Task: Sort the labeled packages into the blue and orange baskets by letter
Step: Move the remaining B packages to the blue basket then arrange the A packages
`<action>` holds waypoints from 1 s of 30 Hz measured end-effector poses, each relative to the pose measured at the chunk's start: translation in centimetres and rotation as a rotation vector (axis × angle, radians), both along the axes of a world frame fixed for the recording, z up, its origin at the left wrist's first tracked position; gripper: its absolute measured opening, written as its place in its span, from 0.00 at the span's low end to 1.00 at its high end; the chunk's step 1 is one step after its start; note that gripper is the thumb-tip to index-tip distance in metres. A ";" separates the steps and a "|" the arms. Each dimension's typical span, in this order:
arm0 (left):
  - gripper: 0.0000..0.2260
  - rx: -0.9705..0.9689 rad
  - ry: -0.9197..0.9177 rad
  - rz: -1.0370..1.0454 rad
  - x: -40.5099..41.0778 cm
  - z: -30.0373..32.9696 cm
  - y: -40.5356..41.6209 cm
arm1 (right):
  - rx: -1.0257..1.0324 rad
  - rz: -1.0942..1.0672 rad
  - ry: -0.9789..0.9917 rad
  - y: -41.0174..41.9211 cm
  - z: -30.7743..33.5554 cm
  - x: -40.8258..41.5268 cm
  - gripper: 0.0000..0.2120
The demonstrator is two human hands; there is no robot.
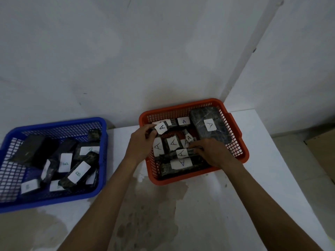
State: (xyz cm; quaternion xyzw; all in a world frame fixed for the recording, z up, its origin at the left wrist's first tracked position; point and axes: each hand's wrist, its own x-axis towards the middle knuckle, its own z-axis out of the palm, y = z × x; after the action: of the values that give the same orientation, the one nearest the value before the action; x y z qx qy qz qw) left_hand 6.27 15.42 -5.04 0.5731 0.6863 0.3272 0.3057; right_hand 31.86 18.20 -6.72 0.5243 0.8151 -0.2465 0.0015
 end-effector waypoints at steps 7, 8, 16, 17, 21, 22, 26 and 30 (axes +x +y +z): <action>0.13 -0.001 0.018 -0.023 0.0 0.0 -0.1 | 0.138 -0.001 -0.099 -0.3 0.8 -0.4 0.14; 0.13 -0.005 0.019 -0.024 -0.1 0.0 -0.1 | 0.165 -0.019 -0.086 -0.1 1.2 0.1 0.14; 0.13 -0.011 0.004 -0.015 -0.2 -0.4 0.0 | 0.236 0.003 -0.112 0.1 1.2 -1.2 0.12; 0.14 -0.017 -0.004 -0.019 -0.3 -0.4 0.0 | 0.244 -0.015 -0.112 0.0 1.0 -1.4 0.12; 0.13 -0.039 -0.037 -0.018 -0.5 -0.4 0.1 | 0.295 -0.121 -0.109 -0.7 0.4 -1.2 0.12; 0.13 -0.042 -0.046 -0.015 -0.5 -0.4 0.2 | 0.298 -0.151 -0.089 -1.0 0.3 -1.1 0.12; 0.13 -0.038 -0.078 -0.011 -0.6 -0.4 0.1 | 0.250 -0.192 0.030 -1.0 0.5 -0.2 0.12; 0.13 -0.040 -0.083 -0.014 -0.7 -0.5 0.1 | 0.195 -0.113 0.083 -0.4 0.6 -0.2 0.12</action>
State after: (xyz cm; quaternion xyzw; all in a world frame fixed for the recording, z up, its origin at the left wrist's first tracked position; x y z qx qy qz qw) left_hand 5.59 15.56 -5.56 0.5577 0.6754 0.3346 0.3478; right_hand 31.61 17.81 -6.15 0.5562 0.8038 -0.1875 -0.0972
